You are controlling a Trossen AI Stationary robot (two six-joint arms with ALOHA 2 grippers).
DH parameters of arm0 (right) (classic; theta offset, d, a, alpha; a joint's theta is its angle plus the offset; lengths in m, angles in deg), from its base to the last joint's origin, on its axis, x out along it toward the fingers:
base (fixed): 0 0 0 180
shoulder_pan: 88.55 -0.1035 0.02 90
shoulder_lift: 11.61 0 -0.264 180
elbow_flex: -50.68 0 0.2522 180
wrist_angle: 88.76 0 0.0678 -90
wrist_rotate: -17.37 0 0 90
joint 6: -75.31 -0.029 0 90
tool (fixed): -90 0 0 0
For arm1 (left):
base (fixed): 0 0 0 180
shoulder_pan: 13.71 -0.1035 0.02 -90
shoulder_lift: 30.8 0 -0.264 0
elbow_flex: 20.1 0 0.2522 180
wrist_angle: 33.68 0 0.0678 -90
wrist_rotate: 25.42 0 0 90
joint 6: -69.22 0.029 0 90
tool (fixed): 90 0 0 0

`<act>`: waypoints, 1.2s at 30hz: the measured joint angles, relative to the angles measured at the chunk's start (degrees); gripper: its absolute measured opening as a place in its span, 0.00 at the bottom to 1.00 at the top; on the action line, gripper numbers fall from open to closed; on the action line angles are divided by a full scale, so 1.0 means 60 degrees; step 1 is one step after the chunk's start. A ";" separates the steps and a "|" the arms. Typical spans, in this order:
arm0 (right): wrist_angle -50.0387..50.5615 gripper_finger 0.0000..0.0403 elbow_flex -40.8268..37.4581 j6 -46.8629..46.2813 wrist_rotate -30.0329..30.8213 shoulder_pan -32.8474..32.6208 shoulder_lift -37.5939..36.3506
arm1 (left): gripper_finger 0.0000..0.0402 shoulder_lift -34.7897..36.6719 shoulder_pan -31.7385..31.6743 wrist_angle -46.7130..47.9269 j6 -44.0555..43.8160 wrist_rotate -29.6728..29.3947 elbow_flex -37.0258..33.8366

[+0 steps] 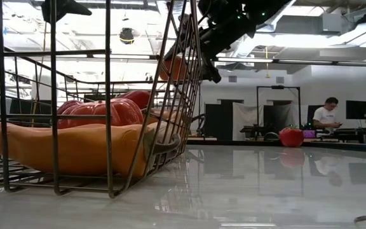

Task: Sort produce into baskets
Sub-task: Put the orange into the top wire basket, then put the tomato into the top wire basket

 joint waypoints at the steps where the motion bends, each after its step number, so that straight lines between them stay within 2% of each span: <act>1: 0.0039 0.98 0.0018 0.0150 -0.0146 0.0030 -0.0006 | 0.62 -0.0002 0.0000 0.0002 -0.0104 -0.0149 0.0000; 10: -0.0067 0.98 0.0058 0.1695 -0.0381 0.0525 -0.0013 | 0.62 0.0000 0.0000 -0.0004 -0.0900 -0.1701 0.0000; 13: 0.0877 0.97 0.0058 0.2156 -0.0457 0.0800 -0.0235 | 0.62 0.0000 0.0000 0.0010 -0.1125 -0.1984 0.0000; 19: 0.3457 0.93 0.0069 0.2705 0.1316 0.1708 -0.0767 | 0.62 -0.0213 -0.0004 0.0047 -0.0539 -0.2910 0.0000; 22: 0.4419 0.92 0.0069 0.2778 0.2031 0.2307 -0.0873 | 0.62 -0.0325 -0.0004 0.0079 0.0138 -0.2956 -0.0004; 24: 0.5081 0.92 0.0062 0.2769 0.2031 0.2802 -0.0857 | 0.62 -0.0347 -0.0004 0.0093 0.0437 -0.2898 -0.0007; 27: 0.5756 0.92 0.0055 0.2703 0.1916 0.3605 -0.0855 | 0.62 -0.0368 -0.0004 0.0080 0.0467 -0.2591 -0.0007; 36: 0.6857 0.92 0.0055 0.2702 0.3499 0.5449 -0.0887 | 0.62 -0.0366 -0.0004 0.0087 0.0317 -0.2218 -0.0007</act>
